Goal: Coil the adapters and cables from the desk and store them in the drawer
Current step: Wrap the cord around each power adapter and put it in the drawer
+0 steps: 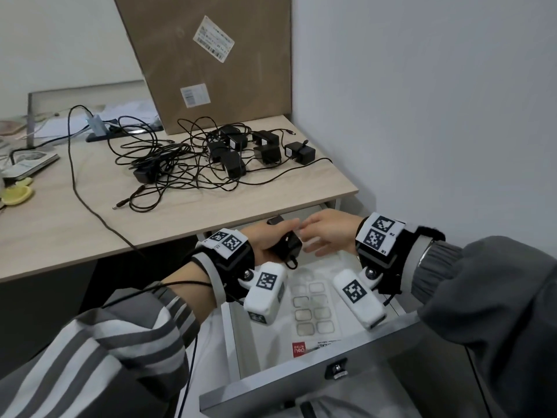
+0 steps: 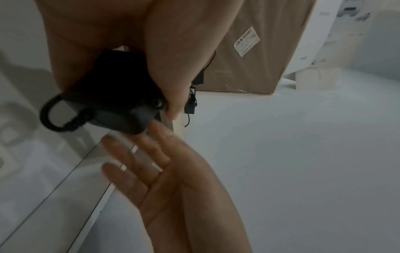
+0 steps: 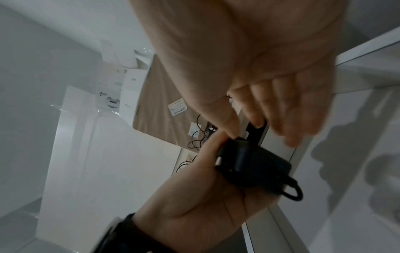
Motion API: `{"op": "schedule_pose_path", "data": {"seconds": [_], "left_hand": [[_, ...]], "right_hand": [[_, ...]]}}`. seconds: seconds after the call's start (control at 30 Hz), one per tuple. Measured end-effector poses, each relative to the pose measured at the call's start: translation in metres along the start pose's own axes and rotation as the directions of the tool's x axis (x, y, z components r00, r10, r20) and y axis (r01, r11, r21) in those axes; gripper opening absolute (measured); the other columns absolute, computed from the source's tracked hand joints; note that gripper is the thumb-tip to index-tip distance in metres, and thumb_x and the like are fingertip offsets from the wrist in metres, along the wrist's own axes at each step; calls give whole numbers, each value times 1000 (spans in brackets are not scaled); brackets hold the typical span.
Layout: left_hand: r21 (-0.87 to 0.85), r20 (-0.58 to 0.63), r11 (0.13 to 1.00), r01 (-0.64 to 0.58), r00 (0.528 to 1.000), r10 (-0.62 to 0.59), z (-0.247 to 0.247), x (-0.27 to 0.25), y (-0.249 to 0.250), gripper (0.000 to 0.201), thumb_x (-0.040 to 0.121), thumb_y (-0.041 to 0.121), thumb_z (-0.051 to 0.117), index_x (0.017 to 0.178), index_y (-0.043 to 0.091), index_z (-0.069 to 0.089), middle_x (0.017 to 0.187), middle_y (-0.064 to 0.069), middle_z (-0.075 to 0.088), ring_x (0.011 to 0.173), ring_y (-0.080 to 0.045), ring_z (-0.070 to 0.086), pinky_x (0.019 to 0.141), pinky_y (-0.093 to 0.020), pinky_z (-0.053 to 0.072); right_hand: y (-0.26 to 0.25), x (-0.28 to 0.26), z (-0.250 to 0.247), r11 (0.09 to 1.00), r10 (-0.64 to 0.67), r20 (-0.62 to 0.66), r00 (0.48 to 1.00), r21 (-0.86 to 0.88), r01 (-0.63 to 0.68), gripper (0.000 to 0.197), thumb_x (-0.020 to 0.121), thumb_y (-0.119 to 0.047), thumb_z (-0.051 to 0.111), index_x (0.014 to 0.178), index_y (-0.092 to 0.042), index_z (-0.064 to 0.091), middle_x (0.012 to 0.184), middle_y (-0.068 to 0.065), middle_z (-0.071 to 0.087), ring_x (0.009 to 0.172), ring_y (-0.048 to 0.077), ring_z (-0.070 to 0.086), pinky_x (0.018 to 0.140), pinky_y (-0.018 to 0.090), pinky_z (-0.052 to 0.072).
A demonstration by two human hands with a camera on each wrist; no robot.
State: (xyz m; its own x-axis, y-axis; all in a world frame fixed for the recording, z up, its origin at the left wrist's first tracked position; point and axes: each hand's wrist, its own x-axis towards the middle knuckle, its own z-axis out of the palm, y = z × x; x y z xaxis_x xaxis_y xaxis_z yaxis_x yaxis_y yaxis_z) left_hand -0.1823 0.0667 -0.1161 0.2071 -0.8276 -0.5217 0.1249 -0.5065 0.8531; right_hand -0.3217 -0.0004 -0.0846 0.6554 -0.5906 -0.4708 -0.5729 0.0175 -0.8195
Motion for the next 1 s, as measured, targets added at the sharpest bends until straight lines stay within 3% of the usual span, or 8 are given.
{"op": "schedule_pose_path", "data": {"seconds": [0.1, 0.2, 0.33, 0.57, 0.7, 0.83, 0.9, 1.0], "left_hand": [[83, 37, 993, 89, 995, -92, 0, 6, -1, 50, 95, 53, 42, 89, 6, 57, 81, -7, 62, 75, -18, 60, 65, -26, 54], [196, 77, 976, 93, 991, -110, 2, 12, -1, 73, 92, 63, 29, 114, 0, 59, 105, -13, 64, 96, -22, 60, 88, -32, 51], [-8, 170, 994, 112, 979, -109, 3, 21, -5, 60, 97, 58, 20, 110, 10, 55, 95, -11, 59, 86, -20, 55, 82, -31, 47], [-289, 140, 956, 48, 990, -7, -15, 27, -17, 44, 98, 39, 44, 120, 2, 56, 112, -15, 64, 100, -22, 63, 82, -33, 56], [-122, 62, 991, 58, 997, -51, -19, 30, -21, 92, 55, 53, 85, 125, -1, 56, 116, -16, 67, 103, -25, 68, 86, -38, 56], [195, -51, 977, 88, 996, -79, -22, 52, -29, 123, 22, 87, 71, 117, 10, 62, 114, -11, 69, 106, -25, 66, 96, -43, 51], [312, -29, 947, 79, 997, -73, -18, 51, -28, 110, 39, 92, 61, 116, 13, 64, 118, -11, 67, 112, -26, 62, 101, -44, 47], [189, -5, 981, 37, 999, -37, -8, 43, -23, 70, 84, 64, 50, 122, 6, 59, 115, -14, 65, 109, -27, 62, 102, -42, 47]], "right_hand": [[1, 3, 1, 994, -97, 55, 994, -45, 99, 30, 90, -23, 62, 118, -10, 60, 115, 6, 66, 101, 20, 64, 76, 25, 52], [3, 9, 5, 965, -157, 50, 986, -204, 164, 40, 84, -27, 70, 119, -12, 60, 112, 7, 67, 102, 21, 65, 75, 29, 56], [5, 23, 6, 908, -230, -60, 971, -373, 192, 28, 88, -21, 65, 106, 0, 66, 91, 16, 66, 86, 30, 68, 76, 38, 58], [16, 38, -10, 996, -37, -85, 996, 77, 43, 15, 96, -12, 53, 102, -4, 63, 85, 12, 67, 69, 16, 66, 70, 25, 57], [14, 37, -8, 980, 41, -8, 999, 197, -38, 23, 96, -14, 54, 111, 2, 61, 89, 13, 66, 77, 17, 66, 71, 25, 56], [18, 39, -9, 999, -14, 73, 997, 48, 11, 30, 87, -14, 66, 114, -1, 66, 105, 14, 70, 95, 20, 68, 87, 29, 54], [23, 42, -6, 998, -51, 2, 999, -34, 51, 26, 84, -12, 71, 109, -4, 70, 103, 16, 71, 94, 22, 69, 88, 30, 54], [25, 44, -3, 996, -82, -89, 993, -26, 80, 27, 81, -11, 73, 106, -2, 71, 97, 16, 72, 84, 20, 69, 82, 29, 56]]}}
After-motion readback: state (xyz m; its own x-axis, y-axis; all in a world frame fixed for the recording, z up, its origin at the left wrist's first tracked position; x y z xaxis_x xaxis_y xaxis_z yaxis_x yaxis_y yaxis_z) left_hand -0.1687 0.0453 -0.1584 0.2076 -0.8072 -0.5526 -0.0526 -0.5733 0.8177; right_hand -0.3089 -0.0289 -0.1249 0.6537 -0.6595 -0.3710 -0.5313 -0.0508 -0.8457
